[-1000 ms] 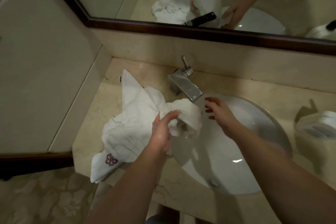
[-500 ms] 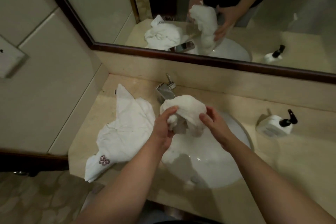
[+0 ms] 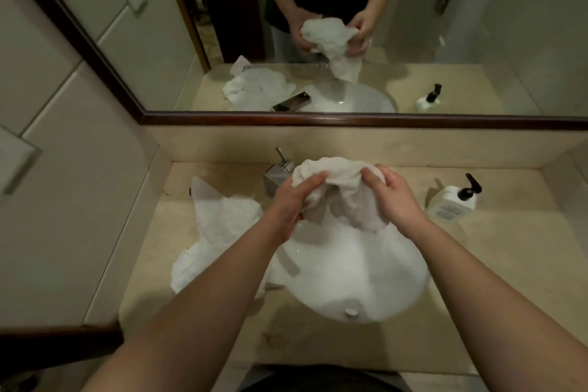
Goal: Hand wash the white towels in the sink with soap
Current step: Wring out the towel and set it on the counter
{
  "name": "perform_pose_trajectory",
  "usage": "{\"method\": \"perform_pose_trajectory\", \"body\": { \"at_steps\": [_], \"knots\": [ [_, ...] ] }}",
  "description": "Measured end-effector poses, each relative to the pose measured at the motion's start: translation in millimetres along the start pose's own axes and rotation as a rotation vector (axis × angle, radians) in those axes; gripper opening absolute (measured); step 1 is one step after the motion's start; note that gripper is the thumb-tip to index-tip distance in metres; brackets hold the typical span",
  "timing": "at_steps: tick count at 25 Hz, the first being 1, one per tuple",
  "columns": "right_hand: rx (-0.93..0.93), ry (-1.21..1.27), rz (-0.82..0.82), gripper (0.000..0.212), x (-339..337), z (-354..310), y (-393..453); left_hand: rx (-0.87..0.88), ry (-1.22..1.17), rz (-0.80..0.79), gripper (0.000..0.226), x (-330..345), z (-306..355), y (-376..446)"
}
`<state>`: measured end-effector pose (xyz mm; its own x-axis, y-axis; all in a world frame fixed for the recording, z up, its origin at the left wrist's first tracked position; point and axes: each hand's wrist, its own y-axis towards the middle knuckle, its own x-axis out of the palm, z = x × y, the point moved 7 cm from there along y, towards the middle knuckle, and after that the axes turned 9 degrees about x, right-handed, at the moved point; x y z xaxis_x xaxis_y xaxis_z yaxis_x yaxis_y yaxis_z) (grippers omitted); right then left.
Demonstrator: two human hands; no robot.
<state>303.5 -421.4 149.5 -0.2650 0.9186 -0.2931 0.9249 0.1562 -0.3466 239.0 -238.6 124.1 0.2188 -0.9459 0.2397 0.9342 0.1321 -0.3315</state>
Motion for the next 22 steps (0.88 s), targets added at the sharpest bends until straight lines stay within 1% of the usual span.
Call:
{"method": "perform_pose_trajectory", "body": {
  "at_steps": [3,6,8,9,11,12,13,14,15,16,18,20,22],
  "knots": [
    [-0.066,-0.071,0.070,0.032,2,-18,-9,0.045,0.172,-0.022,0.061,-21,14,6],
    [-0.090,-0.129,0.119,0.026,4,-34,-20,0.135,0.397,-0.097,0.044,-36,31,13],
    [-0.104,-0.118,0.144,0.022,5,-43,-26,0.180,0.505,-0.155,0.036,-39,39,18],
    [-0.105,-0.089,0.155,0.023,5,-46,-27,0.206,0.579,-0.178,0.035,-39,43,19],
    [-0.086,-0.022,0.168,0.023,7,-51,-29,0.309,0.754,-0.156,0.038,-39,50,25],
    [-0.075,-0.008,0.168,0.024,10,-54,-29,0.383,0.802,-0.111,0.037,-37,54,24],
    [-0.068,-0.005,0.164,0.024,13,-55,-29,0.451,0.803,-0.070,0.031,-32,60,19],
    [-0.058,0.001,0.156,0.025,17,-56,-28,0.492,0.772,-0.062,0.026,-25,63,11],
    [-0.045,0.030,0.157,0.027,18,-53,-28,0.490,0.754,-0.097,0.026,-16,60,5],
    [-0.020,0.086,0.173,0.028,18,-48,-28,0.445,0.764,-0.160,0.030,-7,52,0],
    [0.057,0.226,0.233,0.029,9,-36,-28,0.279,0.751,-0.249,0.036,6,30,-6],
    [0.106,0.326,0.261,0.026,-1,-24,-29,0.099,0.557,-0.224,0.039,15,11,-5],
    [0.128,0.367,0.240,0.025,-4,-17,-29,-0.010,0.439,-0.171,0.043,22,2,-1]
  ]
}}
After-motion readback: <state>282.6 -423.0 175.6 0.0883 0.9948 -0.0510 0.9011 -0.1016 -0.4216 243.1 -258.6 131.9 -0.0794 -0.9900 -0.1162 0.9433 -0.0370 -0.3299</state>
